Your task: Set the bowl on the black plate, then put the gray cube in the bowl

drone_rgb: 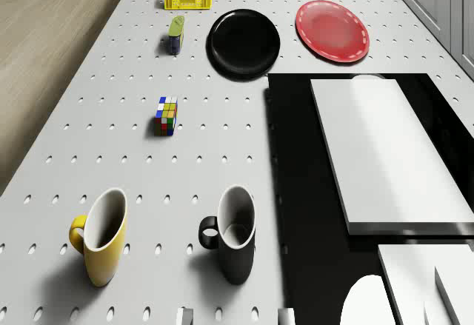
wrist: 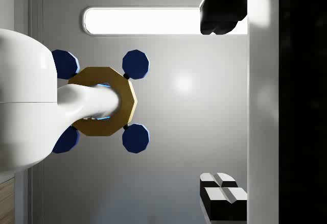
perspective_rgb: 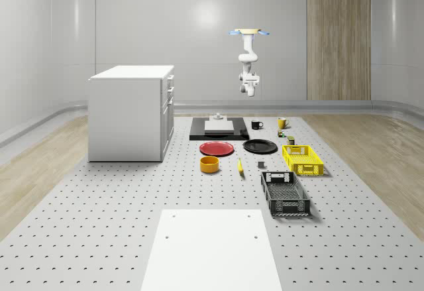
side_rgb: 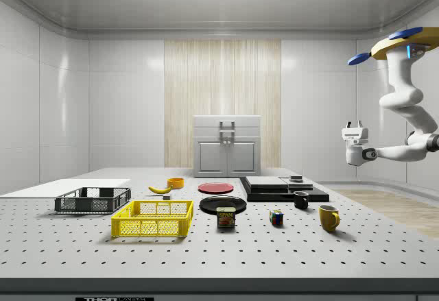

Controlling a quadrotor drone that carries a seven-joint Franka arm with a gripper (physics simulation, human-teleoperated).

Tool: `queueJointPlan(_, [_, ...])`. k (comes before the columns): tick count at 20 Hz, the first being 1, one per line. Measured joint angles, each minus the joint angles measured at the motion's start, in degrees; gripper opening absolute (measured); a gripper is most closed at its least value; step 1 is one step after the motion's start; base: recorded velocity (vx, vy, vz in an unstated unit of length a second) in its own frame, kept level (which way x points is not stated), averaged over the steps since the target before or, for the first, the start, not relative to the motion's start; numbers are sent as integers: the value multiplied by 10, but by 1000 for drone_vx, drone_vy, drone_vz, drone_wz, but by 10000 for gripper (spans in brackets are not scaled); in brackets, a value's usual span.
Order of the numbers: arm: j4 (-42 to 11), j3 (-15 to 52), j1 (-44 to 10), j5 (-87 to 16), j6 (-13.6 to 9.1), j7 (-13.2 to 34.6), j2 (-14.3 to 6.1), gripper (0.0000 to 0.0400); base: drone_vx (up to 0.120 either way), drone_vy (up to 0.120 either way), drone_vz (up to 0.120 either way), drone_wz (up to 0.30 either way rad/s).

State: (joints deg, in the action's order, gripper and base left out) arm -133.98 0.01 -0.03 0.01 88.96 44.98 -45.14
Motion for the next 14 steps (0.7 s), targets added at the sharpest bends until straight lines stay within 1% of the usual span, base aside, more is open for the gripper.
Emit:
queueJointPlan(3, [36, 0, -1, 0, -31, -1, 4, 400, 0, 0, 0, 0])
queueJointPlan(6, [73, 1, -2, 1, -56, -1, 14, 400, 0, 0, 0, 0])
queueJointPlan(11, [127, 1, -2, 1, -88, -1, 34, 400, 0, 0, 0, 0])
queueJointPlan(12, [135, 1, -3, 1, -93, -1, 37, 400, 40, -120, 0, 0])
queueJointPlan(14, [148, 2, -3, 1, -100, -1, 42, 400, 120, -120, 0, 0])
